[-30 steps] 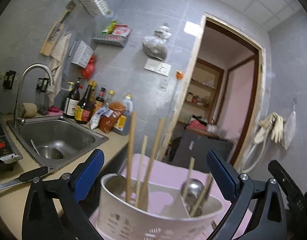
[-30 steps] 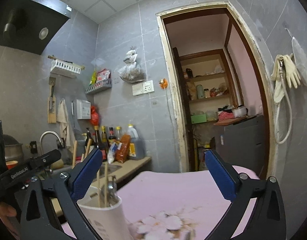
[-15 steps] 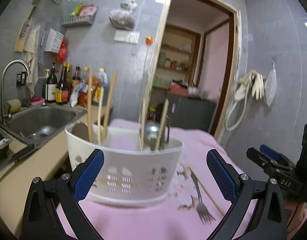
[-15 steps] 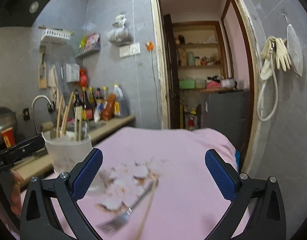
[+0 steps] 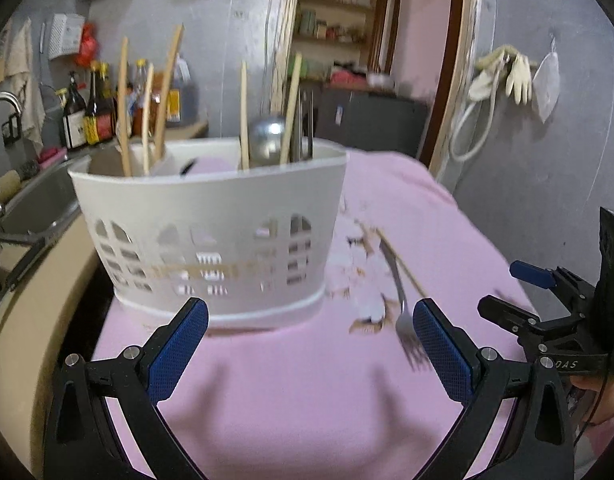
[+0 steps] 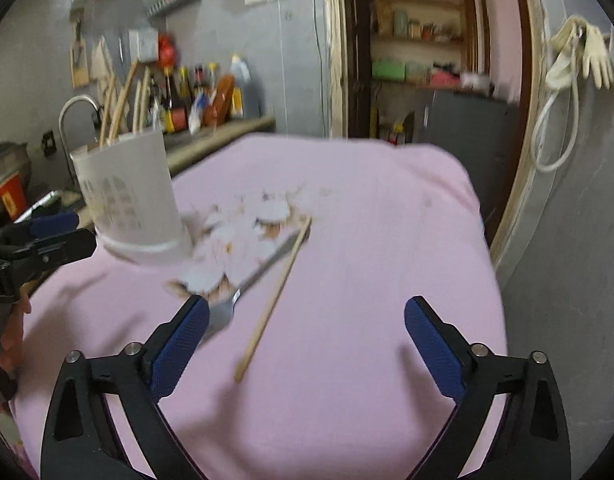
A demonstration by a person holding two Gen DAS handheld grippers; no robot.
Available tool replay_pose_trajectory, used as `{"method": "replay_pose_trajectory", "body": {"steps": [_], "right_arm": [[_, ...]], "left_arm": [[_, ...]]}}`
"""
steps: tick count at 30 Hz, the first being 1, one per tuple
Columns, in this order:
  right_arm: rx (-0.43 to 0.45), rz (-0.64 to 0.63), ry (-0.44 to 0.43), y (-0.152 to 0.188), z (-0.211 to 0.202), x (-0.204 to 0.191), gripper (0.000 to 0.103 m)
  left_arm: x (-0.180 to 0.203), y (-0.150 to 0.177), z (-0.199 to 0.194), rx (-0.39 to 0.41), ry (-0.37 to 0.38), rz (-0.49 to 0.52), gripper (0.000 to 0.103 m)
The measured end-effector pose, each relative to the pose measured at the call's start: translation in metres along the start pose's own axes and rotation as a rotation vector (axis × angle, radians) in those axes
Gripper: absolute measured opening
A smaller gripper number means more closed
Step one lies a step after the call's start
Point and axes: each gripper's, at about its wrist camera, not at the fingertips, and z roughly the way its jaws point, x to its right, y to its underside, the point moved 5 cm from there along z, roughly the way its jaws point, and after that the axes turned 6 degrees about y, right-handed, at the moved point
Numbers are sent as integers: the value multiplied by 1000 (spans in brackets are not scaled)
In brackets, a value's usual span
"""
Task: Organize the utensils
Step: 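Close the left tool on the silver fork while the right tool grasps the chopstick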
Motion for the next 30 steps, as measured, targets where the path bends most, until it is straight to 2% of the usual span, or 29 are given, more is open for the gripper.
{"method": "replay_pose_trajectory", "body": {"steps": [5, 7, 9, 11, 12, 15, 16, 20, 22, 24, 30], "right_arm": [[-96, -6, -13, 13, 13, -2, 83], [-124, -13, -24, 16, 15, -4, 70], [-152, -24, -31, 20, 19, -8, 62], [-171, -44, -36, 21, 21, -12, 57], [-179, -56, -37, 22, 22, -15, 54], [-206, -110, -6, 24, 27, -21, 49], [-204, -124, 4, 24, 28, -23, 47], [-204, -153, 34, 22, 31, -21, 33], [-207, -157, 44, 21, 33, -17, 19], [-207, -158, 60, 19, 34, -12, 7], [-196, -129, 104, 18, 34, 12, 2]], "left_arm": [[-2, 7, 13, -77, 2, -10, 100], [-2, 9, 18, -108, 5, -4, 100], [2, 11, 21, -128, 15, 7, 99], [5, 10, 24, -147, 27, 18, 93], [7, 11, 27, -164, 38, 25, 87], [10, 11, 34, -199, 61, 29, 59], [11, 10, 38, -216, 73, 26, 54], [16, 7, 44, -255, 120, 14, 47], [21, 4, 46, -260, 134, 29, 42], [28, 0, 48, -263, 144, 47, 41], [51, -11, 67, -278, 159, 123, 34]]}}
